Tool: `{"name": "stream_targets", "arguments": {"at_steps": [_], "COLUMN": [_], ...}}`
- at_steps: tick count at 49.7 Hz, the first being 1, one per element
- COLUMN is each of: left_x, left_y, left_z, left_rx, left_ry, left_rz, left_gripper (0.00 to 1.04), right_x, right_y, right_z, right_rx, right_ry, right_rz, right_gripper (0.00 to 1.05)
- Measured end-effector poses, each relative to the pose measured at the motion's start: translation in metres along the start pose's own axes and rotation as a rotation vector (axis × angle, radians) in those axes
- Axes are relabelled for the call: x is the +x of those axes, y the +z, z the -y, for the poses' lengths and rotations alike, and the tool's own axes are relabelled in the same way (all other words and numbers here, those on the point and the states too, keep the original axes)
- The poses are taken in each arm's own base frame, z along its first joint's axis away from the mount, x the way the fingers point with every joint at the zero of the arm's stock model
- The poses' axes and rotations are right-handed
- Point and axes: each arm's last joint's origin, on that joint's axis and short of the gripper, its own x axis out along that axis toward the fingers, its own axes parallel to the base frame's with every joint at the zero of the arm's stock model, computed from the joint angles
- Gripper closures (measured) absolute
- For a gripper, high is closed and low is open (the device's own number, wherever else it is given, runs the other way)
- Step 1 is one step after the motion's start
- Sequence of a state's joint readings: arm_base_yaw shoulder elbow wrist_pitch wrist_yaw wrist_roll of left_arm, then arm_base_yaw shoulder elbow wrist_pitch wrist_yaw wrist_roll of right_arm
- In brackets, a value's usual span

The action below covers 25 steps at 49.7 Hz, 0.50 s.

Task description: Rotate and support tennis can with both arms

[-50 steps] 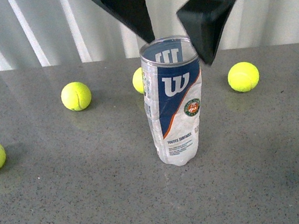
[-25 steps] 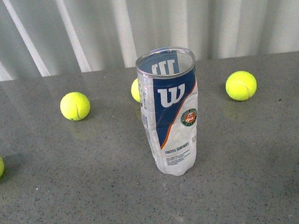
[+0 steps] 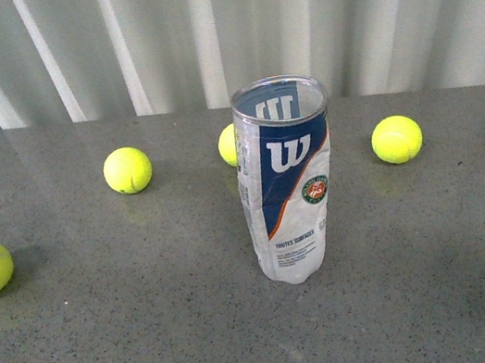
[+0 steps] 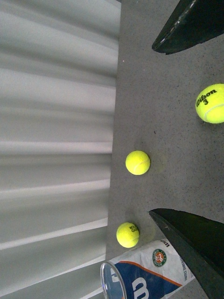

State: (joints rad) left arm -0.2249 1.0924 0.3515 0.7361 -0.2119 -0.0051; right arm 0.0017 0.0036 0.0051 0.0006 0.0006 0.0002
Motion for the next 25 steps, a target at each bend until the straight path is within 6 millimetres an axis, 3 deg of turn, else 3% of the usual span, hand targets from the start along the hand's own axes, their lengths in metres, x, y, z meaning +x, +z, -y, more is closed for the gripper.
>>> {"name": "stream_targets", "arguments": {"at_steps": [25], "left_x": [-0.050], "left_y": [-0.032], "left_z": [-0.028], "left_rx": [0.000], "left_ry": [0.014], "left_rz": [-0.004], "left_gripper": [1.01], "right_x": [0.000], "right_y": [0.000], "right_z": [0.000], "right_rx": [0.000], "right_ry": [0.002], "right_rz": [0.000], "right_gripper": [0.07]}}
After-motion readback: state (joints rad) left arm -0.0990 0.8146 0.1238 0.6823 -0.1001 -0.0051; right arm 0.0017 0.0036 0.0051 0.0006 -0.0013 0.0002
